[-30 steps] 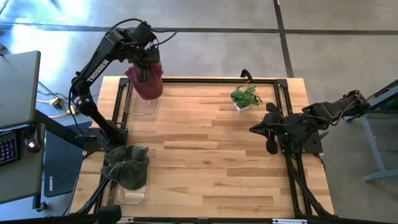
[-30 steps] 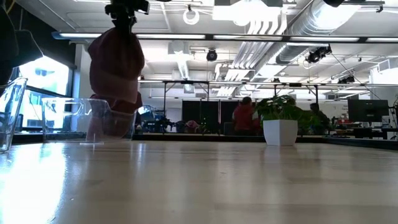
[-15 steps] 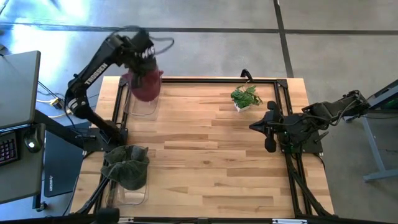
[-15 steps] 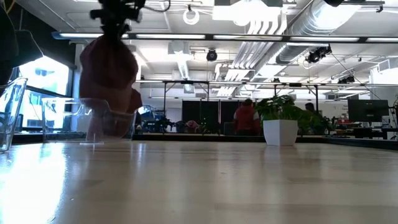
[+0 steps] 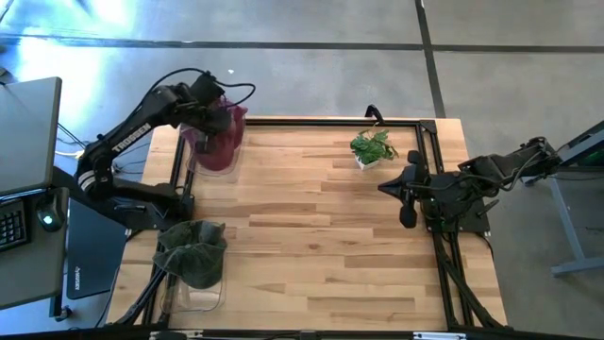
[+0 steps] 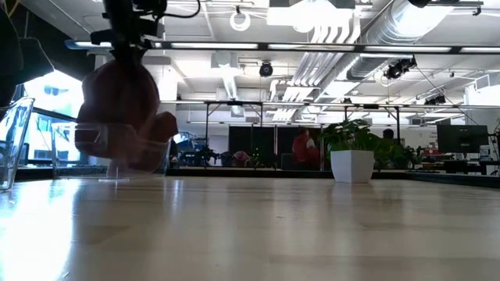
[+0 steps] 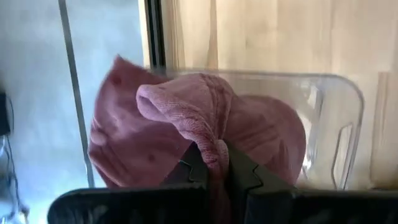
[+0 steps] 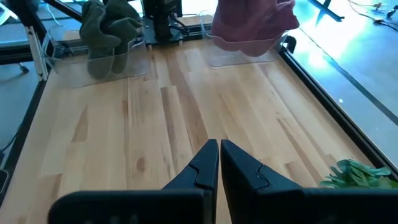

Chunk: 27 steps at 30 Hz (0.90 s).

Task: Pick & Place hat
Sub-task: Put the red cap into the top transparent bin

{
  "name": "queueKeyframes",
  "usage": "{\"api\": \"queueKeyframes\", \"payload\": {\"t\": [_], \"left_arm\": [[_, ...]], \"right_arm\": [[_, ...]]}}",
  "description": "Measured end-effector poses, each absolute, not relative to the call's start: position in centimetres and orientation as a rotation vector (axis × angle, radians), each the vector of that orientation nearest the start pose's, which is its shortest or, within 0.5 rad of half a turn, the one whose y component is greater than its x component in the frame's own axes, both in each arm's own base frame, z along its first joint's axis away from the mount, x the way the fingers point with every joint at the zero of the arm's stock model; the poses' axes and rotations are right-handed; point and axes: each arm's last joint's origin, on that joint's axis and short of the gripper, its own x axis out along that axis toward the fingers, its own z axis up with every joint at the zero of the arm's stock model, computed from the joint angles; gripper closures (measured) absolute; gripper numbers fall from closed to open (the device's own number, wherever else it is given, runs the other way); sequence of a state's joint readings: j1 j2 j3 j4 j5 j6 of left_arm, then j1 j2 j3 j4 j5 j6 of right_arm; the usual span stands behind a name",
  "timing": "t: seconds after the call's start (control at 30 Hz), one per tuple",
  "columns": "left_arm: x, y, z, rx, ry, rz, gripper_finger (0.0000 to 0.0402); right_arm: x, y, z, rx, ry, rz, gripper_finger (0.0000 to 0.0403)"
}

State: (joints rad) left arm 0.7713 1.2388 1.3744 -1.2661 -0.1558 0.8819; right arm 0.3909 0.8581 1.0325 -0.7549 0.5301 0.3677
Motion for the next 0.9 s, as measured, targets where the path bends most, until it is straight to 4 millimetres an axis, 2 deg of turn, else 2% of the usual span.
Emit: {"api": "queueKeyframes", "payload": {"t": [0.23, 0.4, 0.5, 0.7, 0.9], "left_arm": [[15.2, 14.3, 36.4, 0.457, 1.245, 0.206, 0.0399], [15.3, 14.6, 36.2, 0.550, 1.267, 0.134, 0.0400], [15.0, 15.3, 35.2, 0.561, 1.306, 0.122, 0.0392], [15.2, 15.9, 33.1, 0.602, 1.372, 0.146, 0.0347], [15.2, 15.9, 31.8, 0.591, 1.404, 0.131, 0.0338]], "right_arm": [[15.0, 4.4, 35.6, 0.175, 0.444, -0.297, 0.0393], [15.1, 4.4, 35.6, 0.245, 0.421, -0.322, 0.0394], [15.1, 4.5, 35.7, 0.278, 0.412, -0.328, 0.0396], [16.0, 4.8, 35.7, 0.306, 0.383, -0.335, 0.0400], [17.4, 5.3, 35.2, 0.283, 0.386, -0.359, 0.0397]]}}
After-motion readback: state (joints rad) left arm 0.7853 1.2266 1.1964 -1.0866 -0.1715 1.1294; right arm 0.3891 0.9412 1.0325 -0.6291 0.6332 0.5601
